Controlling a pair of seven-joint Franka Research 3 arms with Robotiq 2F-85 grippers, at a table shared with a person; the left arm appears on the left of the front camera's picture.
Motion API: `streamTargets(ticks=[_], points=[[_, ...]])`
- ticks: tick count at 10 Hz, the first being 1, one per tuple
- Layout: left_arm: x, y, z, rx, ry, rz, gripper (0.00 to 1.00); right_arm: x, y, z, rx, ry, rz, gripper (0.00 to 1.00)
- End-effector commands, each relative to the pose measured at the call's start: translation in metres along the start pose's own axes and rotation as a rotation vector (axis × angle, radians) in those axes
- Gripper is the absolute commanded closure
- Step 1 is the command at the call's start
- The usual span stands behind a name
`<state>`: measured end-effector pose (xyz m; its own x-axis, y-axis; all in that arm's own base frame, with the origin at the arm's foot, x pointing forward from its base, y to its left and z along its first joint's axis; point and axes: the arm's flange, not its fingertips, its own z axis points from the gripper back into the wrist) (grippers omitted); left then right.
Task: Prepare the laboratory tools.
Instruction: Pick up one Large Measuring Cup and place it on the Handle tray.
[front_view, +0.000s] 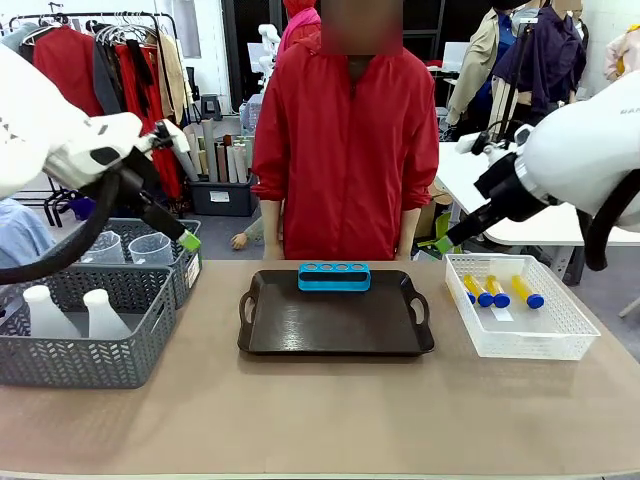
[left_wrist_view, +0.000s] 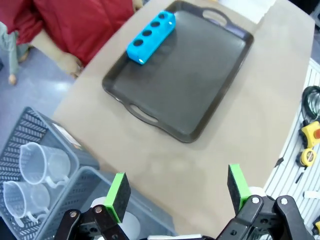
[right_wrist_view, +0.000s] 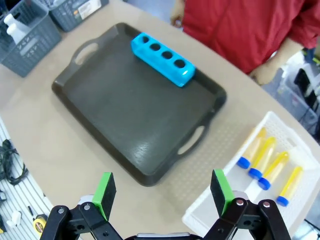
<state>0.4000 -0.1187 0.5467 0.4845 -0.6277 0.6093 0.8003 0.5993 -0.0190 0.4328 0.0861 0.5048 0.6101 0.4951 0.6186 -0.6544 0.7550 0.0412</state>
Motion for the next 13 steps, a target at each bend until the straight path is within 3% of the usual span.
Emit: streamTargets(ticks=[1, 5, 6, 9, 13], points=[[-0.004, 0.003, -0.001, -0.021, -0.038, -0.012, 0.0, 0.001, -0.008, -0.001, -0.023, -0.035, 0.018, 0.0], [0.0, 0.001, 0.003, 0.008, -0.006, -0.002, 0.0, 0.0, 0.0, 0.0, 0.0, 0.0, 0.0, 0.0], [0.01, 0.0, 0.014, -0.037, 0.003, -0.08, 0.0, 0.001, 0.0, 0.002, -0.019, 0.008, 0.008, 0.0], [0.033, -0.002, 0.049, -0.105, -0.026, -0.168, 0.0, 0.055, -0.003, 0.044, 0.019, -0.034, 0.086, 0.0], [0.039, 0.025, 0.09, -0.163, -0.115, -0.218, 0.0, 0.09, -0.034, 0.094, 0.064, -0.104, 0.109, 0.0]])
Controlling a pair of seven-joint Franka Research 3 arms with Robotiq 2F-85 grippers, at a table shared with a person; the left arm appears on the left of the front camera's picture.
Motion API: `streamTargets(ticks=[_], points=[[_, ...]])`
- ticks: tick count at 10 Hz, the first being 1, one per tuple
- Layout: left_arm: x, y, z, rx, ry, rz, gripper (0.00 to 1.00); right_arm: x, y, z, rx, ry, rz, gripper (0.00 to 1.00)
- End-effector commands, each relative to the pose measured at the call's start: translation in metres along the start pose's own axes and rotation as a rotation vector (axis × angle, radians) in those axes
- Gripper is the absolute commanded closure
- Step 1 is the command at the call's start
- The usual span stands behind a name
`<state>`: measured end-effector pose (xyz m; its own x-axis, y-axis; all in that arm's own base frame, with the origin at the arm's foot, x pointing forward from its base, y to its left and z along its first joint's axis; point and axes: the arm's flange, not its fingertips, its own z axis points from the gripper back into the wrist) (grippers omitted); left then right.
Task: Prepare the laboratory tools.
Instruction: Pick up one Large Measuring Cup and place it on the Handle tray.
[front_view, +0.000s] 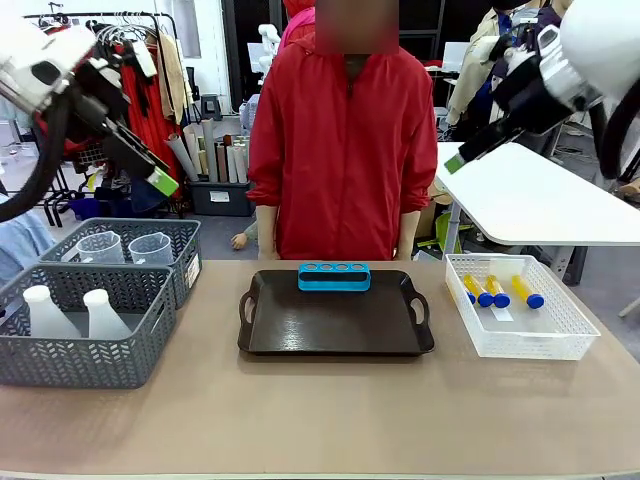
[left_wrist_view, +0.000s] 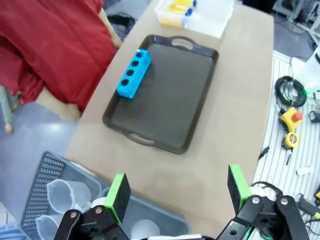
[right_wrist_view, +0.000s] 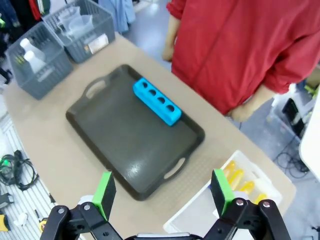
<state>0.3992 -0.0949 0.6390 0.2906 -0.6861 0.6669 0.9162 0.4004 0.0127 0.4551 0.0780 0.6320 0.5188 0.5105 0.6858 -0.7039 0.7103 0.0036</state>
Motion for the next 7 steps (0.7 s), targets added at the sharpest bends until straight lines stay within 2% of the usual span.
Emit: streamTargets(ticks=[1, 4, 7], points=[[-0.006, 0.017, 0.022, -0.039, -0.093, -0.02, 0.0, 0.001, -0.027, 0.013, 0.043, -0.048, 0.025, 0.0], [-0.01, 0.025, 0.054, 0.043, -0.156, 0.001, 0.0, -0.005, -0.041, 0.036, 0.033, -0.107, 0.025, 0.0], [-0.006, 0.039, 0.071, 0.081, -0.152, 0.022, 0.0, 0.0, -0.045, 0.05, 0.041, -0.137, 0.056, 0.0]])
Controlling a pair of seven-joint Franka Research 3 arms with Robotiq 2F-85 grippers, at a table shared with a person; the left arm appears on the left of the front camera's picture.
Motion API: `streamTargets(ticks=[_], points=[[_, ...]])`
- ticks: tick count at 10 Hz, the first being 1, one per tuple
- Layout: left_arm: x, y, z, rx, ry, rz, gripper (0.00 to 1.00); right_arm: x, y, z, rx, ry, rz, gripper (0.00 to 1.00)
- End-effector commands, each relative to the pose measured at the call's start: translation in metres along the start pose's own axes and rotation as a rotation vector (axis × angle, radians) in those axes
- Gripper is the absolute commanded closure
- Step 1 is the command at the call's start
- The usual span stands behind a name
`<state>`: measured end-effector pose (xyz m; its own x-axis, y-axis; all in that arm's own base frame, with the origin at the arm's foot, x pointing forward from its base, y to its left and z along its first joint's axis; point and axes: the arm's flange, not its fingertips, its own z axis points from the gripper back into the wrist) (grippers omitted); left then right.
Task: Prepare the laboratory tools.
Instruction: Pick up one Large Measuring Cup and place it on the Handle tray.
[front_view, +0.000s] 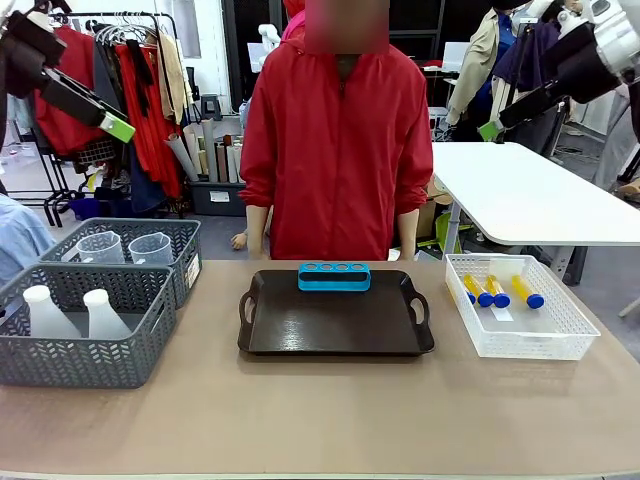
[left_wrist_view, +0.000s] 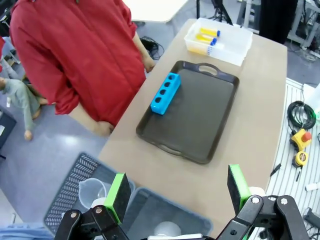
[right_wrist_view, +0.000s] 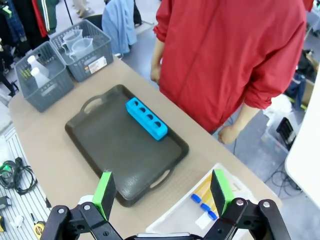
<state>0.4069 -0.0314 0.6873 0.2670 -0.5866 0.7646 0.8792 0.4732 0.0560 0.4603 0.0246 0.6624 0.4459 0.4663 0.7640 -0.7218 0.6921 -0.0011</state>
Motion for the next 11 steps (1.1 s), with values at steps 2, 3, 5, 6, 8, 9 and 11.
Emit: streamTargets(ticks=[2, 3, 5, 6, 8, 9, 11], points=[[0.001, 0.015, 0.001, -0.01, -0.026, 0.009, 0.0, 0.008, -0.004, 0.014, 0.014, -0.04, 0.046, 0.0], [0.001, 0.017, 0.005, 0.0, -0.035, 0.008, 0.0, 0.009, -0.005, 0.018, 0.02, -0.053, 0.043, 0.0], [0.0, 0.02, 0.016, 0.022, -0.034, 0.015, 0.0, 0.01, -0.006, 0.024, 0.018, -0.062, 0.044, 0.0], [0.0, 0.02, 0.019, 0.02, -0.039, 0.013, 0.0, 0.01, -0.006, 0.027, 0.011, -0.069, 0.042, 0.0], [-0.002, 0.02, 0.02, 0.022, -0.032, 0.013, 0.0, 0.01, -0.008, 0.027, 0.01, -0.078, 0.033, 0.0], [-0.001, 0.021, 0.02, 0.036, -0.033, 0.027, 0.0, 0.007, -0.008, 0.028, 0.015, -0.077, 0.03, 0.0], [0.0, 0.02, 0.019, 0.045, -0.015, 0.032, 0.0, 0.009, -0.004, 0.027, -0.007, -0.051, 0.009, 0.0]])
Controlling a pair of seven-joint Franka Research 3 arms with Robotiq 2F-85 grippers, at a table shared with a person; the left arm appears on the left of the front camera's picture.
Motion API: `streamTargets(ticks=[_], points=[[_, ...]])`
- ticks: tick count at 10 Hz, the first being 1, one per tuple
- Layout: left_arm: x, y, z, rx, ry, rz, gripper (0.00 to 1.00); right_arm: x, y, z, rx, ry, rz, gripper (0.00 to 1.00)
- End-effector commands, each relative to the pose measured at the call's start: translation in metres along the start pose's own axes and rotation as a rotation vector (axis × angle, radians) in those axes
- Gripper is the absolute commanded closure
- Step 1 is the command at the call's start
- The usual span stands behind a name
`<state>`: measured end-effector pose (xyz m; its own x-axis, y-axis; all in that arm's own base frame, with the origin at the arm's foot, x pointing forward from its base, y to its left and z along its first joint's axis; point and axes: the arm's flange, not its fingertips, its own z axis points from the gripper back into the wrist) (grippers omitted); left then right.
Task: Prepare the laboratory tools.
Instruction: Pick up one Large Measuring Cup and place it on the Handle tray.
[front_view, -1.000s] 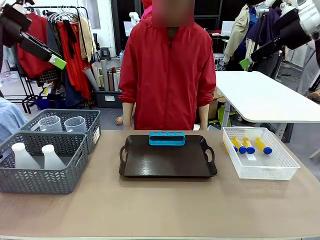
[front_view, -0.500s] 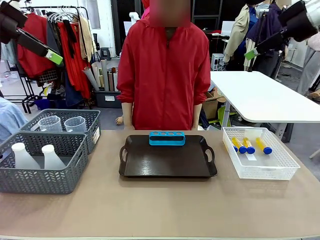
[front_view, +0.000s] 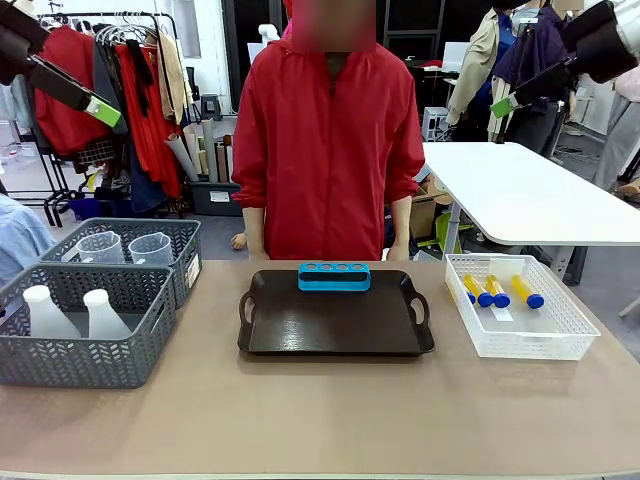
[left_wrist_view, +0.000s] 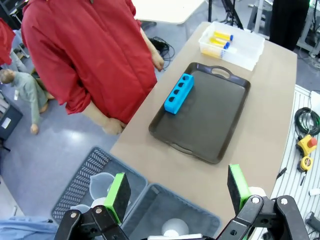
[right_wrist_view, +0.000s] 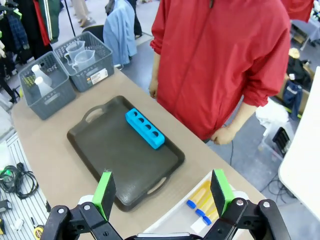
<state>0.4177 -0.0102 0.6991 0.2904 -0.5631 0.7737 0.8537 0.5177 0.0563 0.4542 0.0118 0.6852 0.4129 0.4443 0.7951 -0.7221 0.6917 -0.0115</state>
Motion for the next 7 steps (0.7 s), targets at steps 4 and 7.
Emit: streamTargets(ticks=[4, 7], points=[[0.0005, 0.0003, 0.0013, 0.005, -0.004, -0.001, 0.0, 0.0008, 0.0001, 0.0016, -0.001, -0.001, 0.0, 0.0], [0.0005, 0.0003, 0.0013, 0.005, -0.004, -0.001, 0.0, 0.0008, 0.0001, 0.0016, -0.001, -0.001, 0.0, 0.0]])
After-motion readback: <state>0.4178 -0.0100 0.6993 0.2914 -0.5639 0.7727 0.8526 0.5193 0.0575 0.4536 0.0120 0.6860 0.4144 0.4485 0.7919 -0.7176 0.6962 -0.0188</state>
